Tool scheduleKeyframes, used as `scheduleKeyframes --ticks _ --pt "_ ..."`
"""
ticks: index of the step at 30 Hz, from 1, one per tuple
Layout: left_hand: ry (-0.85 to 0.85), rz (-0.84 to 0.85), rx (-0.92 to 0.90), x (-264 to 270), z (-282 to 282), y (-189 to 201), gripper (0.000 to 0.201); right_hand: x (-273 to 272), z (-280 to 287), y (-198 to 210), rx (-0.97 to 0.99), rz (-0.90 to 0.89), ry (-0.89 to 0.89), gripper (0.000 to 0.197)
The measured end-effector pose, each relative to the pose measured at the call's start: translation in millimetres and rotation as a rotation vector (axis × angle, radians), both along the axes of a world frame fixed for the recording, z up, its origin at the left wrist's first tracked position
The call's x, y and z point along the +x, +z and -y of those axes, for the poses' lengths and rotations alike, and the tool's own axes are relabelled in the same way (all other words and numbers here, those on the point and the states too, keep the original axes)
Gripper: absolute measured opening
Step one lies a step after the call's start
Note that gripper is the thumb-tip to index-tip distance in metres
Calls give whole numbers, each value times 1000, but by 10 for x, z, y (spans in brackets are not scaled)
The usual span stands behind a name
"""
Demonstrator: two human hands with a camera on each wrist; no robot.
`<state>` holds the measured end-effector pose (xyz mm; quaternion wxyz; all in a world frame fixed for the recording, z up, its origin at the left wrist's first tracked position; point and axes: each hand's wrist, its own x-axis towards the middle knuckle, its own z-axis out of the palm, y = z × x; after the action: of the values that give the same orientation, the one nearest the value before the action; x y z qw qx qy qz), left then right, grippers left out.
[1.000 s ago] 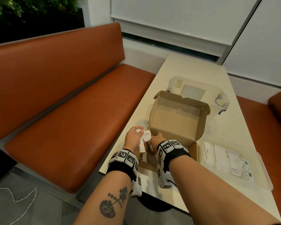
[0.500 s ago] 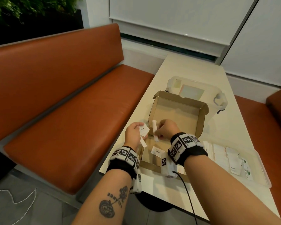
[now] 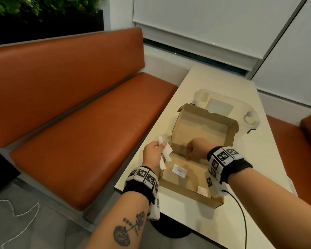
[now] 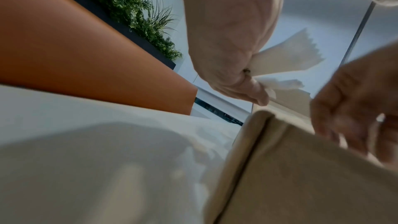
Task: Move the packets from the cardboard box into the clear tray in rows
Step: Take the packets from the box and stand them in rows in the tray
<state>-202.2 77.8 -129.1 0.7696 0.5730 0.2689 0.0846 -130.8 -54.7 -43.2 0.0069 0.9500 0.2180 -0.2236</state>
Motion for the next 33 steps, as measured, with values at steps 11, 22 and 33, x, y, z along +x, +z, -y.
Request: scheduleKeyframes --ticks 11,22,33 --pt "-64 -30 113 -119 19 -56 24 -135 -249 -501 -370 -49 142 45" --pt "-67 -9 122 -84 -5 -88 17 -83 -189 -576 -192 -72 18 41" --pt "-68 4 67 121 -33 147 19 153 -209 -38 596 -193 -285 14"
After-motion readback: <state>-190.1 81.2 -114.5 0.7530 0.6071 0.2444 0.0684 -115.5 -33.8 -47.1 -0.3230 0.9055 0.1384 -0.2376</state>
